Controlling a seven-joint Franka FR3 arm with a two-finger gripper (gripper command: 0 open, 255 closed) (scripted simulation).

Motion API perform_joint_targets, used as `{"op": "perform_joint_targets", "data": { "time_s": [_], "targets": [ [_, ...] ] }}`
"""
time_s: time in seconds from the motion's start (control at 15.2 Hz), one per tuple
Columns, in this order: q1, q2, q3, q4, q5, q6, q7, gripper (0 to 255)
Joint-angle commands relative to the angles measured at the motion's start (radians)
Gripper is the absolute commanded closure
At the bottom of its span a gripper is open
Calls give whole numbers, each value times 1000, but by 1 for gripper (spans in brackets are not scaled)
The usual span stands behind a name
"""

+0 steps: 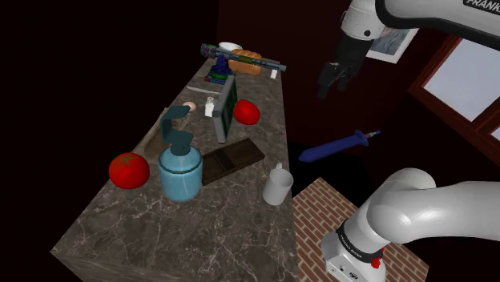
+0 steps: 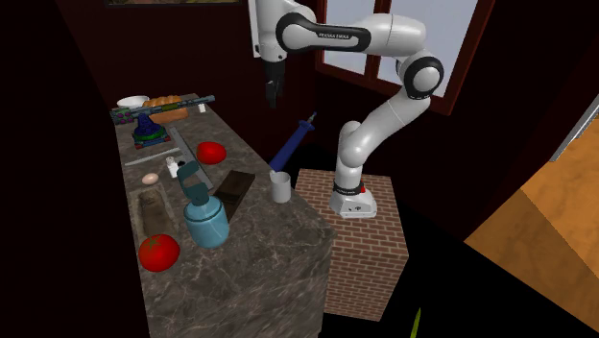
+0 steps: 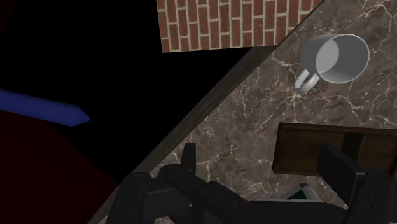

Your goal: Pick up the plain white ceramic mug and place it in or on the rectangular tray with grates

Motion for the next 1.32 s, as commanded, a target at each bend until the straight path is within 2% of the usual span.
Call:
{"op": "perform_joint_targets", "data": {
  "time_s": [0.0,0.66,1.25],
  "targets": [
    [0,0,0,0,0,0,0,0],
    [88,-93,99,-315,122,221,95,0],
    [202,-70,224,-525,261,464,184,0]
  ]
}}
